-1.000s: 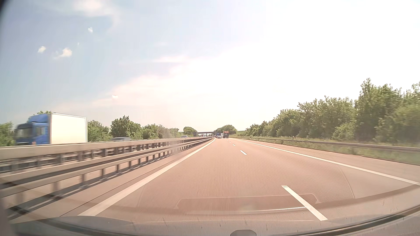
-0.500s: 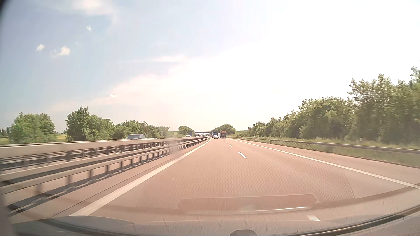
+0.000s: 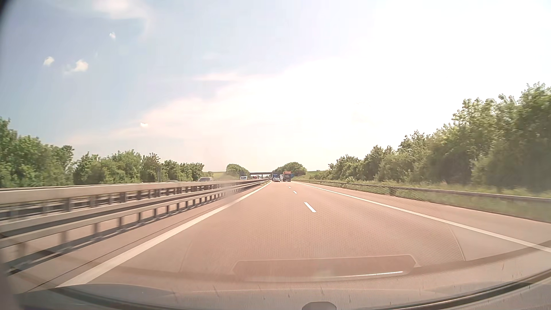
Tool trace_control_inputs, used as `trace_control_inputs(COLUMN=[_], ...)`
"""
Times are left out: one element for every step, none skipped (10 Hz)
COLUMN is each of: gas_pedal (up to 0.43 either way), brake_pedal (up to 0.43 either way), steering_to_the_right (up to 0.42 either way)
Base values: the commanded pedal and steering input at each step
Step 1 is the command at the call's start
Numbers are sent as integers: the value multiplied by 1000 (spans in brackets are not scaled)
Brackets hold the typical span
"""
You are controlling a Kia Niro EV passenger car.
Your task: Follow the waypoints while adhering to traffic rules and regulations
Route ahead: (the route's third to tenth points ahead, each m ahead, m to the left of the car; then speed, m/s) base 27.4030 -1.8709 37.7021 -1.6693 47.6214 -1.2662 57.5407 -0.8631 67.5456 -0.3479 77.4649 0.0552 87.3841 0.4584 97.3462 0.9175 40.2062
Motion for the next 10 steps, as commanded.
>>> trace_control_inputs(gas_pedal=[0, 0, 0, 0, 0, 0, 0, 0, 0, 0], brake_pedal=[0, 0, 0, 0, 0, 0, 0, 0, 0, 0], steering_to_the_right=[3, 0, 0, 0, 0, -2, -4, -6, -7, -8])
